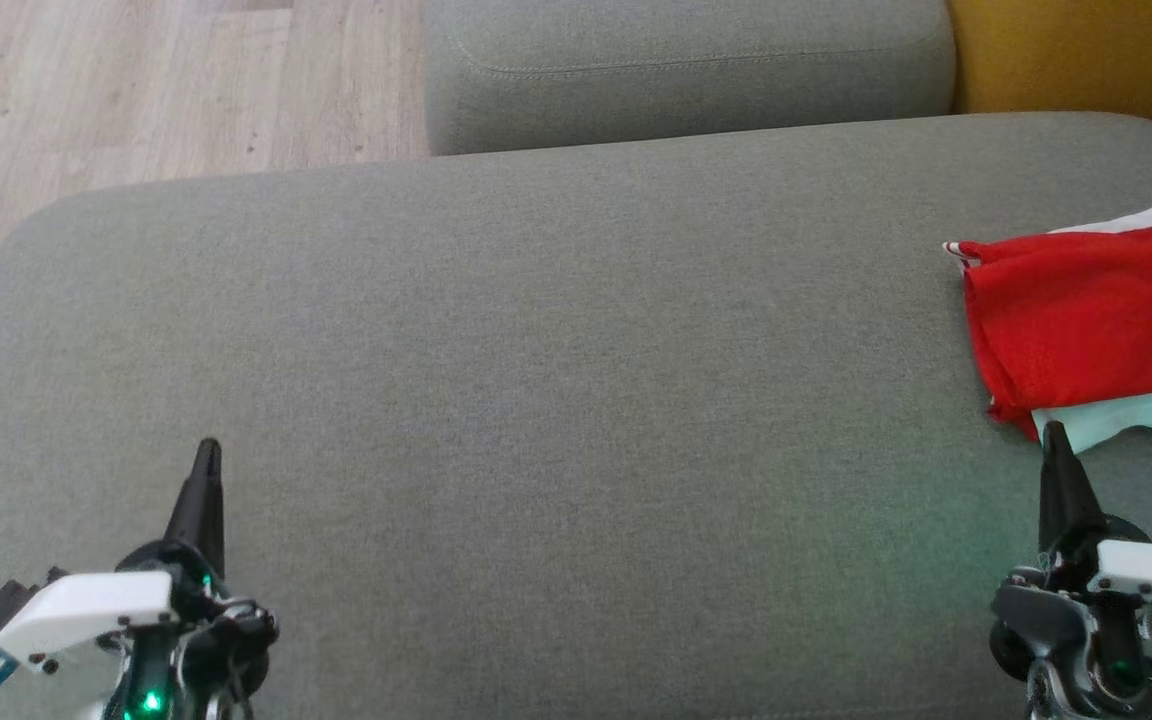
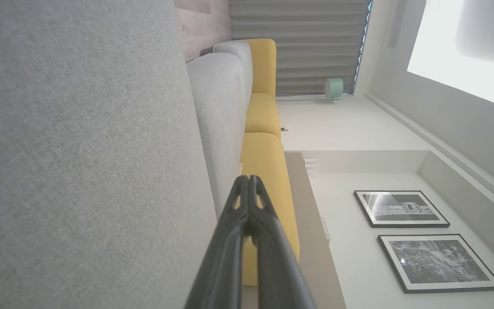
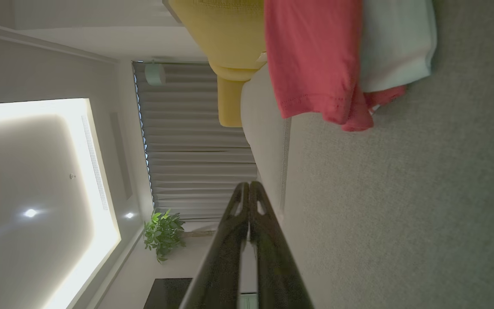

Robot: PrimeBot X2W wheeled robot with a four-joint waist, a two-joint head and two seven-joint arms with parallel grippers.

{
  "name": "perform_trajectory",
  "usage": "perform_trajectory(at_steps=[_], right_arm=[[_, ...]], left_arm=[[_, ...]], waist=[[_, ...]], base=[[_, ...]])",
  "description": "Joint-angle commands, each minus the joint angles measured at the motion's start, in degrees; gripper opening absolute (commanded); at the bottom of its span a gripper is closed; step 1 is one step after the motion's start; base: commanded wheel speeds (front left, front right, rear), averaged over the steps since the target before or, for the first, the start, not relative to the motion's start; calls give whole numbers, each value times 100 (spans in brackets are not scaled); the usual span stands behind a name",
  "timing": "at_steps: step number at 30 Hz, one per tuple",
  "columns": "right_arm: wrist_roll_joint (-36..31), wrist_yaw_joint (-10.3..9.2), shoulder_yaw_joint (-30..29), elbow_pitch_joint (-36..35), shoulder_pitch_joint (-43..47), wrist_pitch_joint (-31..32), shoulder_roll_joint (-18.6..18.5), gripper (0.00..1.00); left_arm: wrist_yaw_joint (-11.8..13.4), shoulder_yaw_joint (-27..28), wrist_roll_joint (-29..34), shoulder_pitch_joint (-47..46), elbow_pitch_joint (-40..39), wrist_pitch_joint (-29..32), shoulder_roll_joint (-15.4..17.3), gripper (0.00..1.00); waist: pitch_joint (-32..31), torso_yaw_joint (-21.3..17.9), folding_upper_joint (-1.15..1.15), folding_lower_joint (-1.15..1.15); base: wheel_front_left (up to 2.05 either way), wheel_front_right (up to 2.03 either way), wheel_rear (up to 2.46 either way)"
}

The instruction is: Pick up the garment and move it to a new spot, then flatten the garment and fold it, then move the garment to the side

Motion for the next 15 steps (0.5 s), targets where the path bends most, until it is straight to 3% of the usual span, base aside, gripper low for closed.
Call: perform_trajectory(at_steps=[1, 15], right_arm=[[149, -4, 81, -224, -286, 76, -93, 0], [233, -4, 35, -228, -292, 126, -76, 0]], left_arm=[[-53, 228, -124, -349, -156, 56, 89, 0], [-59, 274, -204, -365, -148, 103, 74, 0]], waist=[[0, 1, 0, 0], [1, 3, 0, 0]], base=[[0, 0, 0], [0, 0, 0]])
